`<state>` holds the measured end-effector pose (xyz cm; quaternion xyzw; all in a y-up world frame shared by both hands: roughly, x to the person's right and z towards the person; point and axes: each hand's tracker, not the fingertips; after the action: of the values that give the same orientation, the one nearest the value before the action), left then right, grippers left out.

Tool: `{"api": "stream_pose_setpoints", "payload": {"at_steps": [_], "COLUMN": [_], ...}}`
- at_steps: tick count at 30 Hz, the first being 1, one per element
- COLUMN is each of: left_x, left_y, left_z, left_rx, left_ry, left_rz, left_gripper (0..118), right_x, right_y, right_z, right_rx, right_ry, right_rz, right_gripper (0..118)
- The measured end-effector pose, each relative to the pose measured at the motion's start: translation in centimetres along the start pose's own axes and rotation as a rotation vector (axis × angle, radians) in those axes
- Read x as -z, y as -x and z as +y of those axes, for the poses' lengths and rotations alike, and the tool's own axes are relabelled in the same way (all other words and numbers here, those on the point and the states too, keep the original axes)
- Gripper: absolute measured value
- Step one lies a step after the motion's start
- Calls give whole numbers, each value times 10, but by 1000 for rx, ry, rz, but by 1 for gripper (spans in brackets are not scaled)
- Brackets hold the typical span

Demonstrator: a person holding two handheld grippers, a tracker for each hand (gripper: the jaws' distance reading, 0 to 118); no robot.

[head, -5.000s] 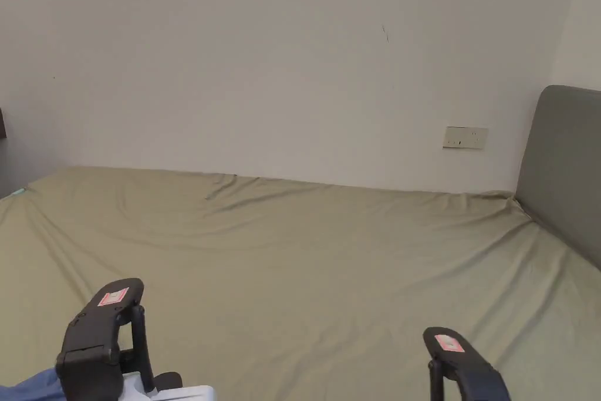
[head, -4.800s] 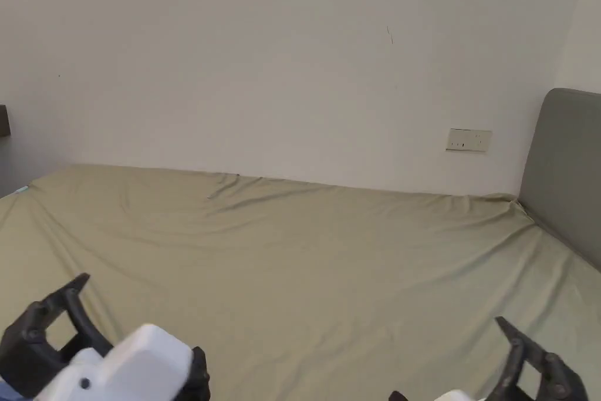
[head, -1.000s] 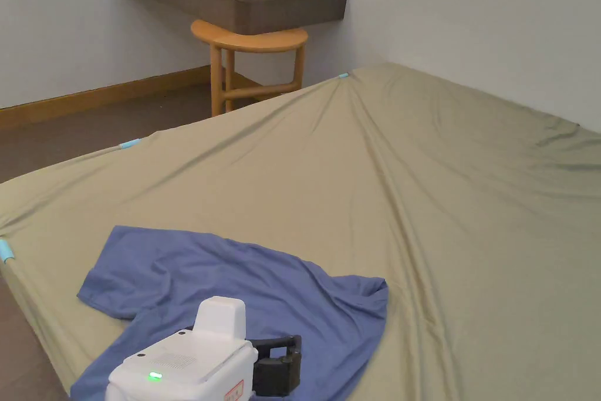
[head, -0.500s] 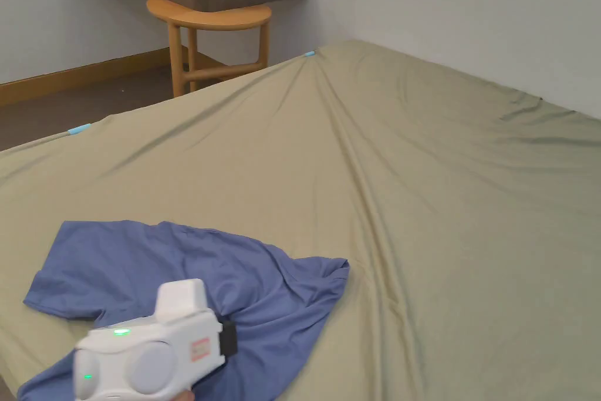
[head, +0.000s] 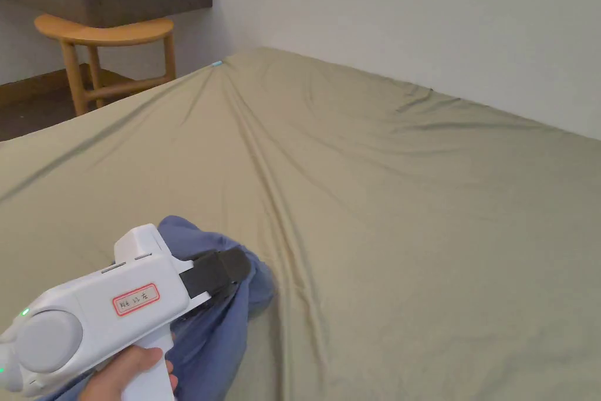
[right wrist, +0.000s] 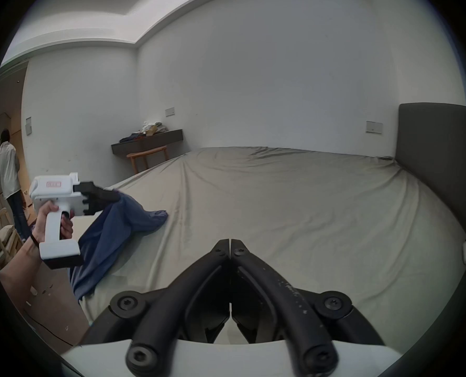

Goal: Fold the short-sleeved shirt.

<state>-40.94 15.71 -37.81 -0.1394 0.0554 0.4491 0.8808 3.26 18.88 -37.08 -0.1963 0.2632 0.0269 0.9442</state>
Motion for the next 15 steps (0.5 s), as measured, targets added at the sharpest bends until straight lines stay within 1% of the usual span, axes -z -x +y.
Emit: {"api": "stream_pose_setpoints", "payload": {"at_steps": [4,8,9,11,13,15], "left_x": [35,57,61,68,75,82], "left_y": [-75,-157,-177,-217,-251,-278], "left_z": [-38,-97,-113,-151,-191,-237], "left_rx": [69,126,141,171,223,318], "left_ry": [94,252,292,400,486,564], "left_rz": [-191,-446,-509,-637,-682,-675], "left_gripper": [1,1,1,1,1,1], "right_x": [-37,-78,-89,-114,-137,-160], "right_y": [-33,-72,-81,-98,-111,-123], "right_z": [-2,-4,-6,-10,-14,-21], "right_rx": [0,94,104,114,117,133], "right_ry": [-33,-80,-90,-109,-120,-128], "right_rz": [-129,-259,-286,-371,-447,-516], "right_gripper": [1,2,1,2,1,1]}}
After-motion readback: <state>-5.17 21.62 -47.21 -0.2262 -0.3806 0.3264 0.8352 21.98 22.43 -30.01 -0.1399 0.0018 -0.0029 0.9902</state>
